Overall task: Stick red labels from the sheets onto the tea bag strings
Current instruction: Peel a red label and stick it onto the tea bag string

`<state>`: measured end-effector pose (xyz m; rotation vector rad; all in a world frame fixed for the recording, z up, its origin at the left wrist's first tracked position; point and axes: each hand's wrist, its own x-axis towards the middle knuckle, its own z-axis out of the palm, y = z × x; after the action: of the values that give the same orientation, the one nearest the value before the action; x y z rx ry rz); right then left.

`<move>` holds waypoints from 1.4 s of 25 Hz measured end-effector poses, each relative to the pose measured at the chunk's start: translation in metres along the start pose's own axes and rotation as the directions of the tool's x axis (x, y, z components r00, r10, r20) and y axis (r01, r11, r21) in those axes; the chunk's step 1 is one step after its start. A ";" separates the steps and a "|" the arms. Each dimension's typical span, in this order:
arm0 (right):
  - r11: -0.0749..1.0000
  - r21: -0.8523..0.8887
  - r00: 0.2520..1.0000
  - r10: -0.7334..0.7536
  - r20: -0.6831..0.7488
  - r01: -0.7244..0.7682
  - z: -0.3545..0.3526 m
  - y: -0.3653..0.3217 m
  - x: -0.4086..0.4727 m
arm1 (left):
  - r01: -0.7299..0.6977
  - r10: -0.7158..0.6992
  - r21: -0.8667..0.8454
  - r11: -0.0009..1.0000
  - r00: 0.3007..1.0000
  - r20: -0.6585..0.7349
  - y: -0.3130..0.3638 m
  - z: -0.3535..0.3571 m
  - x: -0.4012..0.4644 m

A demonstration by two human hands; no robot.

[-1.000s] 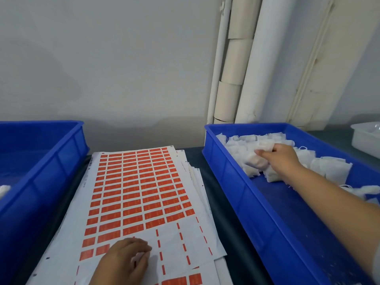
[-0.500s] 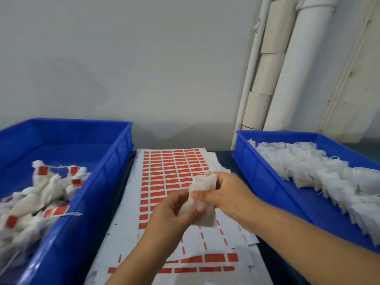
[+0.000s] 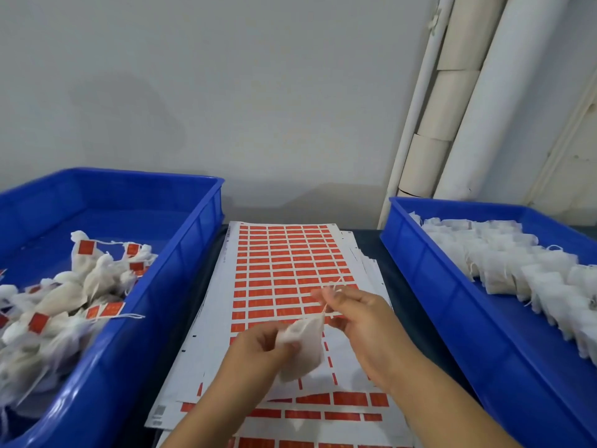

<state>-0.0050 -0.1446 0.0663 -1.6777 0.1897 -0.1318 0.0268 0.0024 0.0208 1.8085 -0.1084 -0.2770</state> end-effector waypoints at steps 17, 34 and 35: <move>0.974 0.216 0.991 -0.036 -0.129 0.064 -0.021 0.010 0.022 | -0.086 0.042 0.237 0.968 0.982 0.184 0.012 0.017 0.003; 0.987 -0.119 0.990 0.117 0.079 -0.107 0.013 0.063 0.022 | 0.007 -0.048 -0.484 0.875 0.996 -0.073 0.036 0.008 0.034; 0.992 -0.004 0.987 0.129 0.093 -0.129 0.008 0.065 0.023 | 0.036 -0.088 -0.569 0.822 0.994 -0.064 0.034 0.003 0.036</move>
<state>0.0156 -0.1485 0.0006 -1.6605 0.2278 0.0433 0.0637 -0.0173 0.0482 1.2233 0.0915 -0.2428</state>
